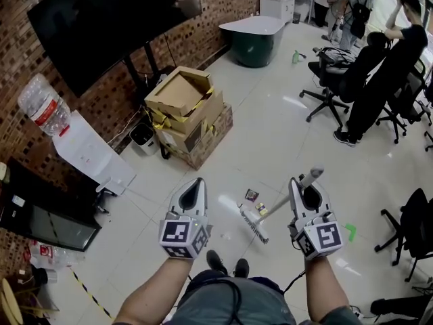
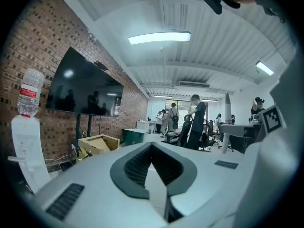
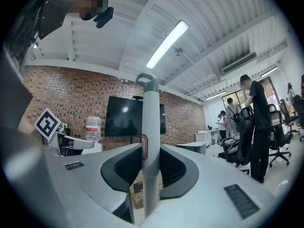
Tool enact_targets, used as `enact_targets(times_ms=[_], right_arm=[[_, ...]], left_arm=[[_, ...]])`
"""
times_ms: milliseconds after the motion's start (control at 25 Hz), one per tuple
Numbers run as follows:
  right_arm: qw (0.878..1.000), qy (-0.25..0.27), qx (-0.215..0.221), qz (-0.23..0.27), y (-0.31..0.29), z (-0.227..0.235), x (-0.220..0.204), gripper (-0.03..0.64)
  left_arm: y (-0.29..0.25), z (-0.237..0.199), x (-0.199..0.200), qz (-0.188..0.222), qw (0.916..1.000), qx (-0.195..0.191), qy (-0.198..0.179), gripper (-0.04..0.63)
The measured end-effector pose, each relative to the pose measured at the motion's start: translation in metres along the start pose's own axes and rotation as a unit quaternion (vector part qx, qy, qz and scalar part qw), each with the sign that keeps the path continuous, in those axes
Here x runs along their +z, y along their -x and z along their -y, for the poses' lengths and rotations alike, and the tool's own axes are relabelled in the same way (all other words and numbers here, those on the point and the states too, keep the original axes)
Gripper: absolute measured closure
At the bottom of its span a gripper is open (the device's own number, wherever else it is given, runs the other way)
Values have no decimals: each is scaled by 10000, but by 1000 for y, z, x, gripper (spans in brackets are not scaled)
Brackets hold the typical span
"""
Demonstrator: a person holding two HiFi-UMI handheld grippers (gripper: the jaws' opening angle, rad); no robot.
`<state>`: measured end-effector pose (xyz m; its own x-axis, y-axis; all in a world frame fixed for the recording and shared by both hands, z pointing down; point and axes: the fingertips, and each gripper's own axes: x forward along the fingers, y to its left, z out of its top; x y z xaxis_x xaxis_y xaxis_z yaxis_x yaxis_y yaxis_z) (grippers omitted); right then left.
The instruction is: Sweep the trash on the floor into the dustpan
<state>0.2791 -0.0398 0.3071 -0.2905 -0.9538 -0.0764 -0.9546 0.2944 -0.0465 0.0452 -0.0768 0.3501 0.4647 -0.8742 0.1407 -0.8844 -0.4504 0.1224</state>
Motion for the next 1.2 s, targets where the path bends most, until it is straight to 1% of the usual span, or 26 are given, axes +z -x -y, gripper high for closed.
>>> enact_targets(times_ms=[80, 240, 360, 480, 600, 720, 880, 1000, 1040, 1120, 1200], right_arm=[[9999, 21, -120, -74, -15, 4, -8, 509], [9992, 77, -339, -214, -47, 7, -28, 509], [9981, 147, -476, -359, -70, 10, -47, 509], [9963, 138, -736, -425, -87, 19, -74, 509], [9938, 179, -915, -603, -110, 35, -99, 509], [9932, 259, -747, -853, -130, 53, -122, 509], [9927, 203, -606, -1024, -154, 92, -161, 511], [9922, 119, -521, -1126, -174, 117, -191, 511], [9920, 86, -519, -1150, -179, 125, -200, 511], [9911, 43, -480, -1239, -190, 136, -221, 511], [9907, 84, -343, -1313, -201, 143, -245, 511]], left_arm=[[-18, -9, -5, -39, 9999, 83, 43, 589], [-50, -30, -20, -216, 9997, -30, 86, 589], [-70, -44, -32, -246, 9994, -207, 83, 589], [-90, -53, -50, -238, 9986, -477, 74, 589], [-111, -64, -72, -441, 9984, -351, 54, 589], [-132, -66, -95, -696, 9973, -232, 18, 589], [-168, -56, -115, -827, 9962, -232, -120, 589], [-192, -54, -137, -1094, 9938, -52, -170, 589], [-200, -53, -144, -1164, 9930, -43, -181, 589], [-216, -49, -157, -1271, 9914, -148, -265, 589], [-229, -48, -169, -1328, 9906, -170, -285, 589]])
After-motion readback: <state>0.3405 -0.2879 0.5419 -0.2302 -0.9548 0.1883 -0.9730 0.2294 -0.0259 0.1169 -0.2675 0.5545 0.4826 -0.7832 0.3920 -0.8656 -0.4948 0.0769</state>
